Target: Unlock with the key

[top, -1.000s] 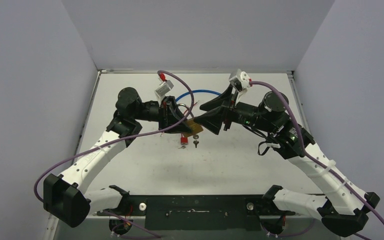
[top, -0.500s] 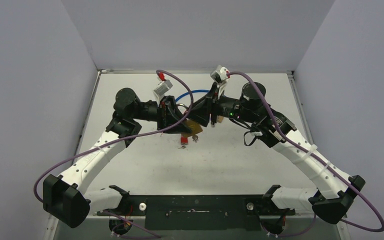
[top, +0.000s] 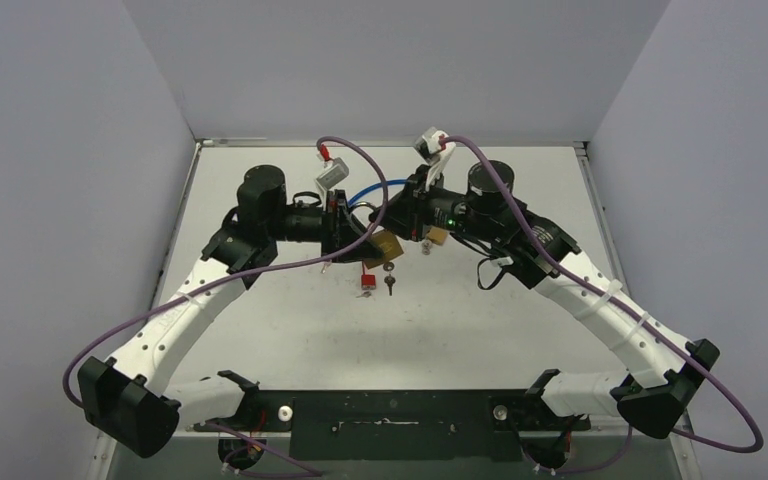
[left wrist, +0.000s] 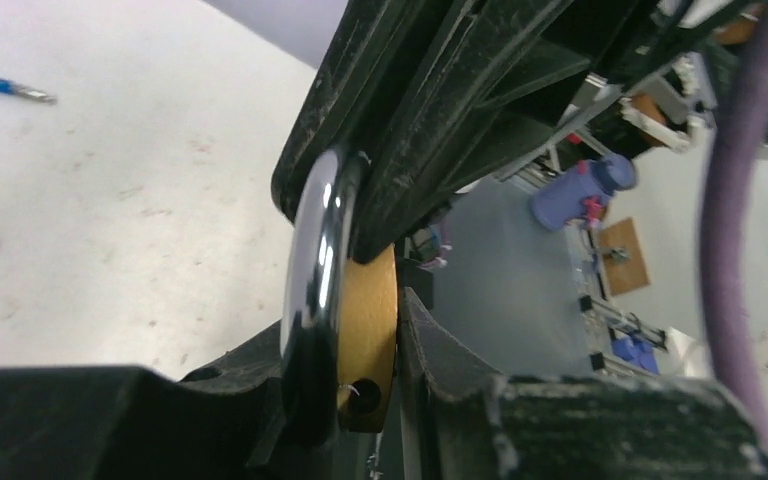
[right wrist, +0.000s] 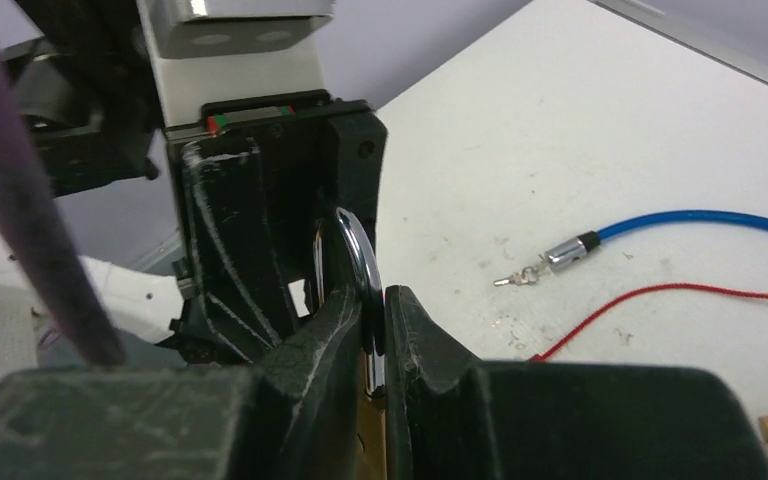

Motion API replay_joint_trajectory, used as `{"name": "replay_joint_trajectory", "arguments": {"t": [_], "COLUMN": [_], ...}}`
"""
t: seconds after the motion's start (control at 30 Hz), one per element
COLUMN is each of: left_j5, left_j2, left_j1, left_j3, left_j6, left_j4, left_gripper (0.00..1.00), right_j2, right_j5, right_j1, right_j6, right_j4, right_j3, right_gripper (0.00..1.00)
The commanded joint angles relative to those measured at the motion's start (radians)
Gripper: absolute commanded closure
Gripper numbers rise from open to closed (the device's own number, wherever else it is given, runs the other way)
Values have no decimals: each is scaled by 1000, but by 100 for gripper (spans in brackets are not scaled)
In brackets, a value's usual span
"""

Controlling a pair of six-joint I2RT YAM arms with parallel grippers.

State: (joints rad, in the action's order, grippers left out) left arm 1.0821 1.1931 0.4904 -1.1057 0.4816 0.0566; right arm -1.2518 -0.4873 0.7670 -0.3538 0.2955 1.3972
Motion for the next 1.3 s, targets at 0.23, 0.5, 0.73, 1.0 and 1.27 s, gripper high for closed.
{"name": "replay_joint_trajectory", "arguments": {"t": [0.23, 0.5, 0.73, 1.0, 1.27], "left_j5": [-579, -641, -712, -962, -1113], "left_j2": [-89, -81, -133, -173, -168], "left_j1": [-15, -15, -15, -15, -15], "left_j3": [-7, 51, 93, 151, 168], "left_j6": [-216, -172, -152, -135, -206], "left_j4": [237, 189, 192, 260, 265], "left_gripper": [60, 58, 45, 41, 39], "right_j2": [44, 25, 7, 0, -105], "right_j5": [418, 461, 536, 444, 304], "right_j1": [-11, -14, -87, -207, -263], "right_j6": [-285, -425, -449, -435, -373], "right_j4": [108, 97, 210, 181, -63], "right_j3": [-28, -101, -192, -382, -506], "right_gripper": [100, 100, 100, 100, 100]}}
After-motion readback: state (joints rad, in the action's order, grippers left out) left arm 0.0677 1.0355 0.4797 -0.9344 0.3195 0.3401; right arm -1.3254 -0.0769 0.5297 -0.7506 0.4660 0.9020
